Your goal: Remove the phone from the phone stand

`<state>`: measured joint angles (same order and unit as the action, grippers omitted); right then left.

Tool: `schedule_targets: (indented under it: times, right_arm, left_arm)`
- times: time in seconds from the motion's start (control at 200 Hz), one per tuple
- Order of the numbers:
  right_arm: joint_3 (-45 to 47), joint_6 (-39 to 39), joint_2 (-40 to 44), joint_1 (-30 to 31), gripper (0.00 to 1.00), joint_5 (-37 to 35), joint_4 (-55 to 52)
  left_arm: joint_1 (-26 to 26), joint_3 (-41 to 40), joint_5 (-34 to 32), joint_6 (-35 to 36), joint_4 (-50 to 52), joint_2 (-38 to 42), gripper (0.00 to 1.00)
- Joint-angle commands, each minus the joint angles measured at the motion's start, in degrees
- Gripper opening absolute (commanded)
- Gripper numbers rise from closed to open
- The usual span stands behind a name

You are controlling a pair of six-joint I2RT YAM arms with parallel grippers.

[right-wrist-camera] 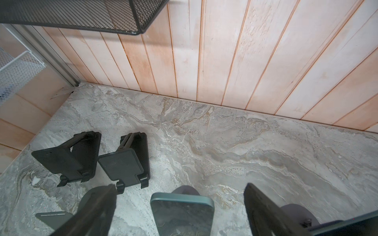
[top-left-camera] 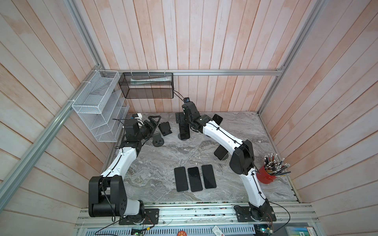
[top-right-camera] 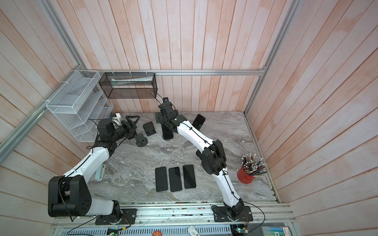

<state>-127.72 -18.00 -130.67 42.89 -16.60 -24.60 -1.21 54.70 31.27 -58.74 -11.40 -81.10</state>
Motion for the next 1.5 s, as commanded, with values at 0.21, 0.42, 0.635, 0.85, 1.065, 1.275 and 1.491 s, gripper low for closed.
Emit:
schedule_targets:
  times: [0.21,0.42,0.635,0.85,1.065,1.275,1.491]
  right_arm:
    - [1.3,-0.8,-1.2,-0.2,0.98,3.8,-1.8]
    - [1.8,-1.2,-2.0,-0.2,0.98,3.4,-1.1]
    - [4.0,-2.4,-2.0,-0.1,0.98,1.8,0.8]
    - [3.8,-2.8,-3.0,-0.1,0.98,1.4,1.6]
    - [5.7,-3.8,-2.9,0.3,0.96,-1.4,4.2]
    - [5.7,-4.2,-3.8,0.5,0.95,-0.8,4.8]
    - [5.9,-3.9,-4.0,0.5,0.93,-1.1,5.0]
  left_arm:
    - [-0.4,-1.1,1.3,-1.3,-2.6,1.4,0.93]
    - [-0.4,-1.0,2.8,-1.7,-4.2,1.6,0.93]
    - [-0.4,-1.2,3.4,-2.0,-5.3,1.7,0.92]
    - [-0.4,-1.3,3.7,-2.4,-5.9,1.4,0.92]
    - [-0.5,-1.3,3.9,-2.3,-6.1,1.5,0.91]
    - [-0.9,-1.3,3.9,-2.3,-6.2,1.4,0.91]
    - [-1.1,-1.4,4.0,-2.6,-6.4,1.4,0.91]
